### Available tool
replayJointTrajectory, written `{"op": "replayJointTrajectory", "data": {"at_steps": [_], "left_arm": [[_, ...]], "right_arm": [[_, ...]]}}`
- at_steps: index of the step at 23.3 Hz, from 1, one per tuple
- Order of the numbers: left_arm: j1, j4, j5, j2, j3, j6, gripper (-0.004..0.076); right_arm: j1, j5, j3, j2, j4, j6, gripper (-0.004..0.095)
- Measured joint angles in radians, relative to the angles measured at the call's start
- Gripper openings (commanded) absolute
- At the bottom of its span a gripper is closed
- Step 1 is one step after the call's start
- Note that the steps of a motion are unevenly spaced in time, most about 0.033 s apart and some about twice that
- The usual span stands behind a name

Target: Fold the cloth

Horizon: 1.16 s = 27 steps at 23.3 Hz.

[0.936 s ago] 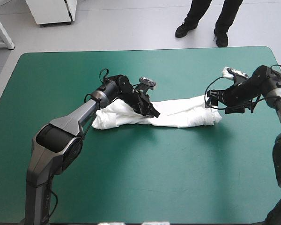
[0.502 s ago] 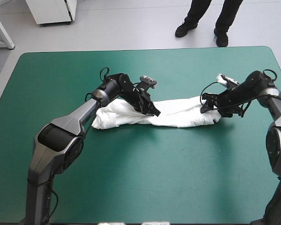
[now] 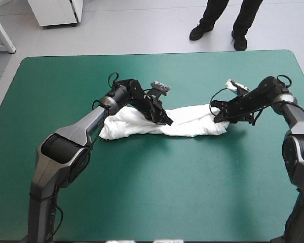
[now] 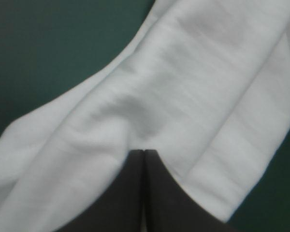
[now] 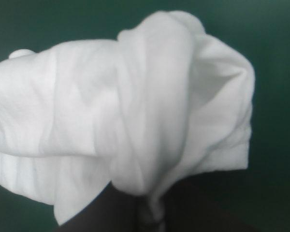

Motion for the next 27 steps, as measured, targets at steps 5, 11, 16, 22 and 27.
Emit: {"op": "replayJointTrajectory", "data": {"at_steps": [5, 11, 16, 22, 27], "left_arm": [[0.0, 0.007, 0.005, 0.0, -0.001, 0.0, -0.001], [0.0, 0.007, 0.008, 0.0, -0.001, 0.0, -0.001], [0.0, 0.007, 0.008, 0.0, -0.001, 0.0, -0.001], [0.0, 0.051, 0.019, -0.002, -0.022, -0.022, -0.001], [0.003, 0.147, 0.07, -0.044, -0.101, -0.058, -0.001]], "right_arm": [[0.001, 0.028, -0.091, -0.031, 0.0, 0.001, -0.0013], [0.002, 0.092, -0.21, -0.14, 0.046, 0.012, -0.0013], [0.006, 0.114, -0.212, -0.165, 0.078, 0.005, -0.0013], [0.007, 0.117, -0.212, -0.168, 0.078, 0.0, -0.0013], [0.007, 0.111, -0.212, -0.169, 0.078, -0.003, -0.0013]]}}
